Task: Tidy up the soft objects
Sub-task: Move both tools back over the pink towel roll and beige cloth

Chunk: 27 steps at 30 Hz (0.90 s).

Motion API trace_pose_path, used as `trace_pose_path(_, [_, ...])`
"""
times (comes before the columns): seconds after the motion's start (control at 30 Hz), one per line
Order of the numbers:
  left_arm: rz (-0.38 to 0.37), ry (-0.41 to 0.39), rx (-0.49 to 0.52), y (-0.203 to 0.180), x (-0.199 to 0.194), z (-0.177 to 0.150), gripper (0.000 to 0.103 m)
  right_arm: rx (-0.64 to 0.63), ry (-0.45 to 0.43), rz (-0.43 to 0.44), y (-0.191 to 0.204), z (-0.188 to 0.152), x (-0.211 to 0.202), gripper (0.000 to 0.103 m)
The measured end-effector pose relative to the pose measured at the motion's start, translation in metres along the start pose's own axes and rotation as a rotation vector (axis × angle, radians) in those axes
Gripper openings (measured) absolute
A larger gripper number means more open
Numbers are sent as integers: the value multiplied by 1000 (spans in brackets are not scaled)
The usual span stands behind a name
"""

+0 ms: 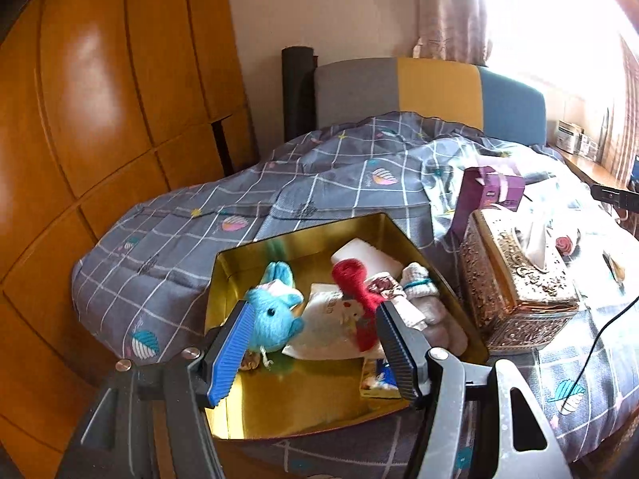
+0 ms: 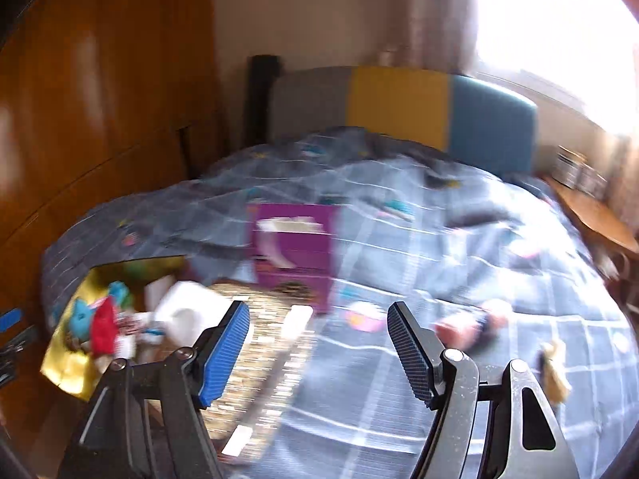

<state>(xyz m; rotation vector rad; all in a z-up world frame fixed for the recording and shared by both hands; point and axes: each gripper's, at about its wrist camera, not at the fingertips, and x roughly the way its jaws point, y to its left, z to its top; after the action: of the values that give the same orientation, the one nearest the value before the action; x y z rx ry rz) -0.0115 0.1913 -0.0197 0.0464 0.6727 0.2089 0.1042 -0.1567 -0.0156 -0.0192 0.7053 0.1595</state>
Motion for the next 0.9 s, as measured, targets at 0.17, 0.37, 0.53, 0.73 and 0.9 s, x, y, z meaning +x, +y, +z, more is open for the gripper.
trace_pose_path(0.17, [-21,-14,41,-17,-4,10,64,104,11,-115,-62,-6,-2,73])
trace_pose_path(0.37, [-42,-34,98,-40,-10,21,64,217,48,-236,-132,-21,3,74])
trace_pose_path(0.53, [-63,-58,161,-64,-13,32,64,321,86,-322,-189,-35,13,74])
trace_pose_path(0.73, [-101,-75,239,-98,-13,48,64,462,107,-397,-241,-59,26,74])
trace_pose_path(0.9, [-147,-92,307,-133,-12,60,64,605,132,-405,-268,-83,26,74])
